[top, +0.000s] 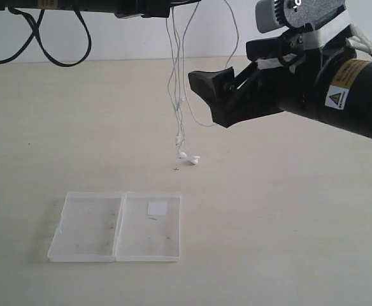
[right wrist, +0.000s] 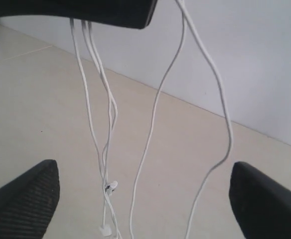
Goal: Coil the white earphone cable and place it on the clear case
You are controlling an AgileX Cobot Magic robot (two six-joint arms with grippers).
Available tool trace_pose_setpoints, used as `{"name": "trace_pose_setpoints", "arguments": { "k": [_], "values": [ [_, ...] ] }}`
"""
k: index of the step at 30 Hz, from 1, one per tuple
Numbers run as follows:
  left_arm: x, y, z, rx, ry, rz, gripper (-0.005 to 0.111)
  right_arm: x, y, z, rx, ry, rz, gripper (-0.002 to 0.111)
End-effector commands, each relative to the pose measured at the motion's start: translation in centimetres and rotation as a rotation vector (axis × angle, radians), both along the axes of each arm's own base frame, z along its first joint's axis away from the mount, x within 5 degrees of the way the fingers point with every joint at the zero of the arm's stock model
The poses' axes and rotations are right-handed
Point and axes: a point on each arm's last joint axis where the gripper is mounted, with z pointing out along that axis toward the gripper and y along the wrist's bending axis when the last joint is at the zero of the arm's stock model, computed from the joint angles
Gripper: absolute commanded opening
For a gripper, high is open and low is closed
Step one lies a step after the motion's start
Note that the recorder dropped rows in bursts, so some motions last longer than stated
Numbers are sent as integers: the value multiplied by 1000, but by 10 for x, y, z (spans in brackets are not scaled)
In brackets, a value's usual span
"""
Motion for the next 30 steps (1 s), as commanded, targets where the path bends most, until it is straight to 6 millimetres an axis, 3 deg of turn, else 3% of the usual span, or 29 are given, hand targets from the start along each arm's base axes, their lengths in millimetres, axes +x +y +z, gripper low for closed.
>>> {"name": "trace_pose_setpoints", "arguments": {
  "k": [1, 6, 16, 30],
  "values": [
    [0, 0, 5, -19, -8, 4, 0, 4, 3, 2, 62, -15, -8, 88],
    [0, 0, 5, -22, -4, 3, 0, 5, 3, 2, 127, 30, -38, 88],
    [7, -2, 0, -138, 66, 14, 0, 4, 1, -3, 45, 42, -33, 88],
    [10, 0, 0, -169, 78, 23, 0, 7, 0, -3, 9, 108, -69, 88]
  ]
}}
